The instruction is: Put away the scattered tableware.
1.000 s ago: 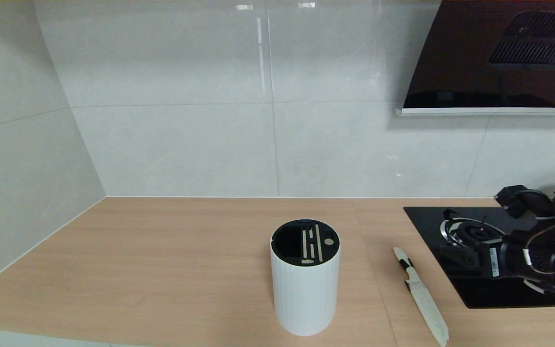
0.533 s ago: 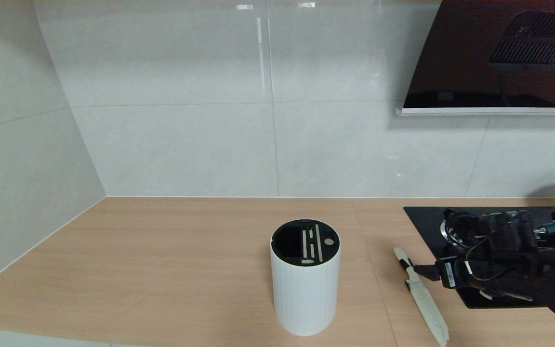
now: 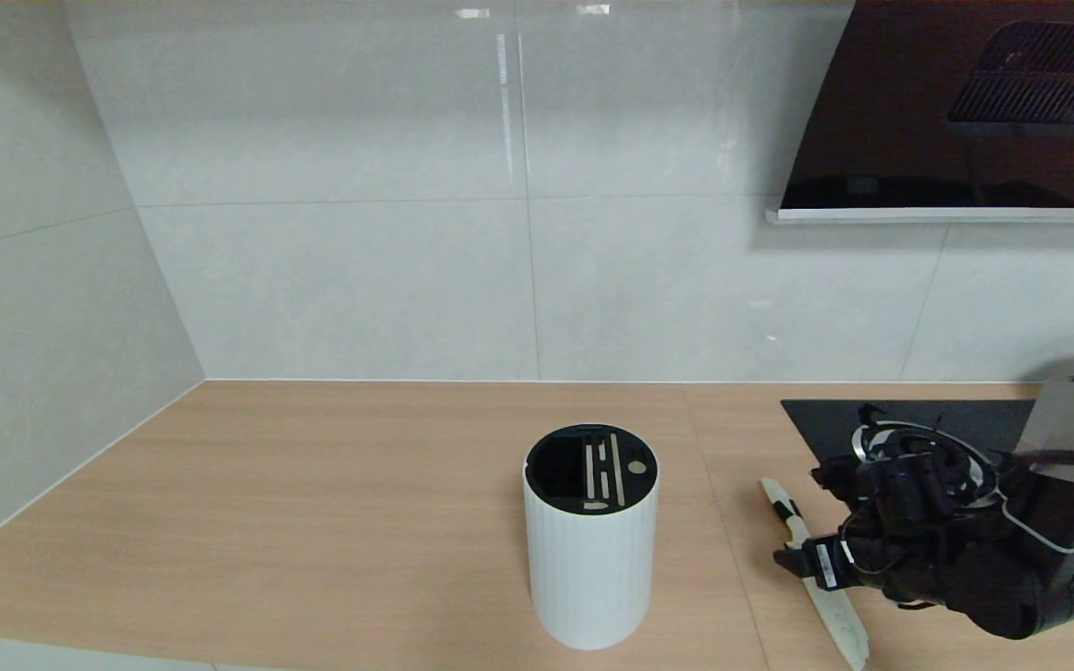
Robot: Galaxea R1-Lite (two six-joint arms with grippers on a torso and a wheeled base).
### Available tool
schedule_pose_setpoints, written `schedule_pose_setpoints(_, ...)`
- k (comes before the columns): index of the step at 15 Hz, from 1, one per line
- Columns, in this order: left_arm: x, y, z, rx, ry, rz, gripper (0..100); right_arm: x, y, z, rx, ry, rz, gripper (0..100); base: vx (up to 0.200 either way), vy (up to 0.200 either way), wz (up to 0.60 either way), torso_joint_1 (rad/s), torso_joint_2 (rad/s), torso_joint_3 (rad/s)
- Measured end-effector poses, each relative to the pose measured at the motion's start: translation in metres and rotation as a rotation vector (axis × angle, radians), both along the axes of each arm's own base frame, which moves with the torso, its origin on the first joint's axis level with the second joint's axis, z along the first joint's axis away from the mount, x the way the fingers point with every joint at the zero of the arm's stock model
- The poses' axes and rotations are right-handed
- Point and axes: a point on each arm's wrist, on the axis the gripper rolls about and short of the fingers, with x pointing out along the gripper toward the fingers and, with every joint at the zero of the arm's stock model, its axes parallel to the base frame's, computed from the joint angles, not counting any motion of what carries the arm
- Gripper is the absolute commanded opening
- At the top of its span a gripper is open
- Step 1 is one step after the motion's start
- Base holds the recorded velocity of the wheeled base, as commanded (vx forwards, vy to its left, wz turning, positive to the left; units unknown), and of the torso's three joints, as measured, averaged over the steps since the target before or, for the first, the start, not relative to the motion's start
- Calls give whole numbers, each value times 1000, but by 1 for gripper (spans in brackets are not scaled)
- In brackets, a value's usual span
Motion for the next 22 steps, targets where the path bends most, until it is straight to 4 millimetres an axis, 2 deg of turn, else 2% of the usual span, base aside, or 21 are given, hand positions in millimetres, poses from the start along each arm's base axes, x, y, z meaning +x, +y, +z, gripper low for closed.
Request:
schedule_pose_setpoints(7, 0, 0, 0, 1, 0, 0, 100, 14, 3, -21, 29, 31, -38, 100, 0, 0, 0, 0, 0, 0)
schedule_pose_setpoints(21, 0, 0, 0, 0, 0, 0, 100, 26, -4, -34, 45, 38, -86, 100, 0, 0, 0, 0, 0, 0)
schedule_pose_setpoints(22, 0, 0, 0, 1, 0, 0, 100, 27, -4, -35, 44, 39, -86, 0, 0, 0, 0, 0, 0, 0)
